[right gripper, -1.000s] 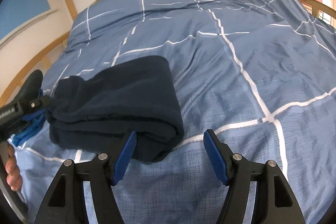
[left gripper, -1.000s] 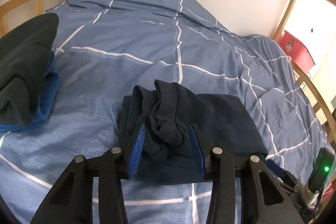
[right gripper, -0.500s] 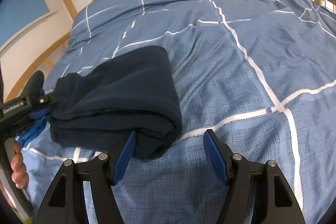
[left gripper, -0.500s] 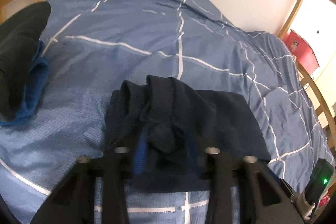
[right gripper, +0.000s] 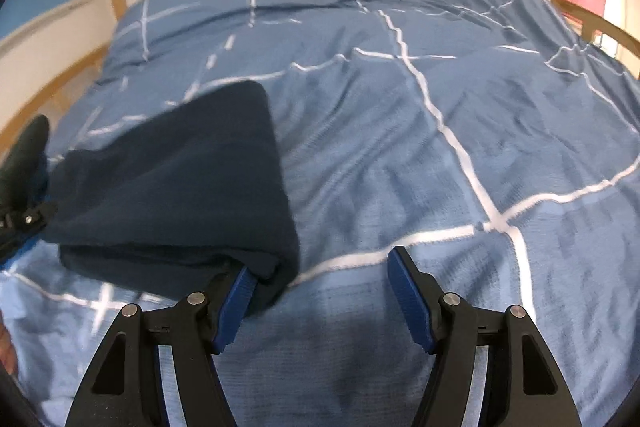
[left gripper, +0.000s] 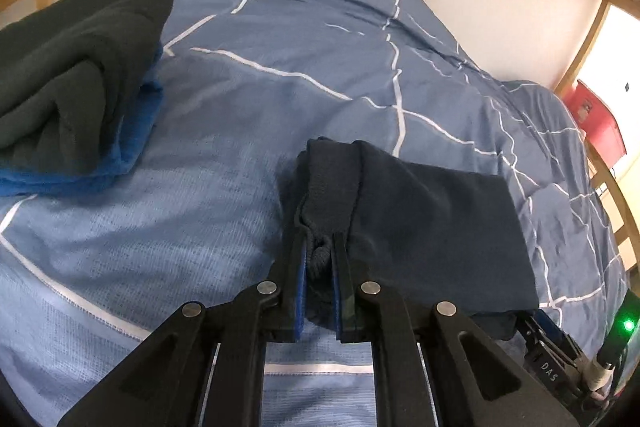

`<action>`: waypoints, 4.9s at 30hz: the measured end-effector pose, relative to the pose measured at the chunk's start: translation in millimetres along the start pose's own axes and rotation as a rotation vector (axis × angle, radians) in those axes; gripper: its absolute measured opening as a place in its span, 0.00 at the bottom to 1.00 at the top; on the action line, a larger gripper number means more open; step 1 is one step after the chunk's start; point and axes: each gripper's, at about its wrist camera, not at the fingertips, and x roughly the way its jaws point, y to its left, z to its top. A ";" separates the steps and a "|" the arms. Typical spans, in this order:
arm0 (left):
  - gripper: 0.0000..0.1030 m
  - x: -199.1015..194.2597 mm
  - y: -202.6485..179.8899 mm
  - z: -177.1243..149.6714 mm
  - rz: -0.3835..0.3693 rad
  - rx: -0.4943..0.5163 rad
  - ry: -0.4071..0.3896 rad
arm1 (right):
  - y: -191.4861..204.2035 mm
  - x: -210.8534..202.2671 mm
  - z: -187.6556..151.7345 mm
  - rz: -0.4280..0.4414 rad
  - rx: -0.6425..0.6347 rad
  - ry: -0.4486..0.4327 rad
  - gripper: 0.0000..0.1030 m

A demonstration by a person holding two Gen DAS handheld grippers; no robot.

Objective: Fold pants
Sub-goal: 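Grasp the folded sweatpants end with the left tool, then grasp the bundle with the right tool while the left tool holds its end, then lift the folded sweatpants with both tools and carry them toward the towel stack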

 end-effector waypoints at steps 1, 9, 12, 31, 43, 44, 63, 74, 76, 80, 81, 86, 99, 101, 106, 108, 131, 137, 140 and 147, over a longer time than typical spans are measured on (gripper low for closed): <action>0.12 0.6 0.1 -0.6 0.003 0.000 0.002 | -0.3 0.2 0.1 -0.008 -0.002 0.004 0.65; 0.41 -6.3 2.4 -3.5 0.080 0.027 0.000 | 1.6 -2.7 -1.4 -0.052 -0.047 0.050 0.65; 0.54 -23.6 -2.3 -5.3 0.105 0.073 -0.048 | 4.5 -21.0 -2.7 -0.049 -0.070 0.047 0.65; 0.27 35.2 -10.7 49.1 -0.075 0.133 0.024 | 16.3 14.5 80.1 0.076 -0.088 -0.108 0.71; 0.51 20.0 -15.0 33.3 0.089 0.230 -0.041 | 7.2 21.0 65.8 0.006 -0.104 -0.095 0.71; 0.59 13.7 -16.6 31.9 0.099 0.237 -0.060 | 6.0 19.1 65.7 0.018 -0.102 -0.100 0.71; 0.78 28.4 -2.0 8.7 -0.012 0.159 -0.029 | 11.6 33.0 43.0 0.202 -0.070 -0.096 0.75; 0.82 47.3 10.2 1.5 -0.072 0.112 0.015 | 11.0 52.6 32.5 0.214 -0.057 -0.031 0.74; 0.82 50.1 11.2 0.1 -0.082 0.106 0.019 | 11.9 55.9 31.1 0.211 -0.058 -0.020 0.74; 0.81 52.7 11.5 -0.5 -0.107 0.094 0.029 | 13.2 56.3 29.5 0.212 -0.063 -0.024 0.74; 0.77 53.5 11.3 -0.3 -0.118 0.090 0.034 | 13.6 56.8 29.4 0.217 -0.064 -0.022 0.73; 0.69 61.9 11.0 0.2 -0.192 0.052 0.078 | 16.8 60.9 30.6 0.263 -0.072 -0.004 0.62; 0.38 34.5 -9.1 10.7 -0.182 0.074 0.051 | 24.8 43.2 37.7 0.293 -0.087 -0.030 0.23; 0.37 23.9 -13.7 13.0 -0.174 0.091 0.032 | 24.3 35.8 40.5 0.287 -0.091 -0.040 0.21; 0.35 -3.4 -26.3 15.5 -0.142 0.151 -0.012 | 22.1 14.3 47.5 0.310 -0.077 -0.051 0.18; 0.35 -17.5 -26.6 15.7 -0.143 0.155 -0.027 | 25.6 0.2 48.2 0.303 -0.101 -0.071 0.18; 0.36 -214.1 27.5 49.7 -0.068 0.160 -0.246 | 126.0 -180.1 69.9 0.371 -0.298 -0.316 0.18; 0.36 -241.3 60.9 65.7 -0.020 0.170 -0.288 | 172.2 -193.0 76.1 0.390 -0.356 -0.343 0.18; 0.36 -248.0 79.8 74.9 -0.001 0.170 -0.305 | 199.8 -196.7 80.5 0.395 -0.391 -0.357 0.18; 0.36 -249.4 125.0 102.3 0.042 0.156 -0.326 | 256.7 -189.9 94.7 0.411 -0.457 -0.373 0.18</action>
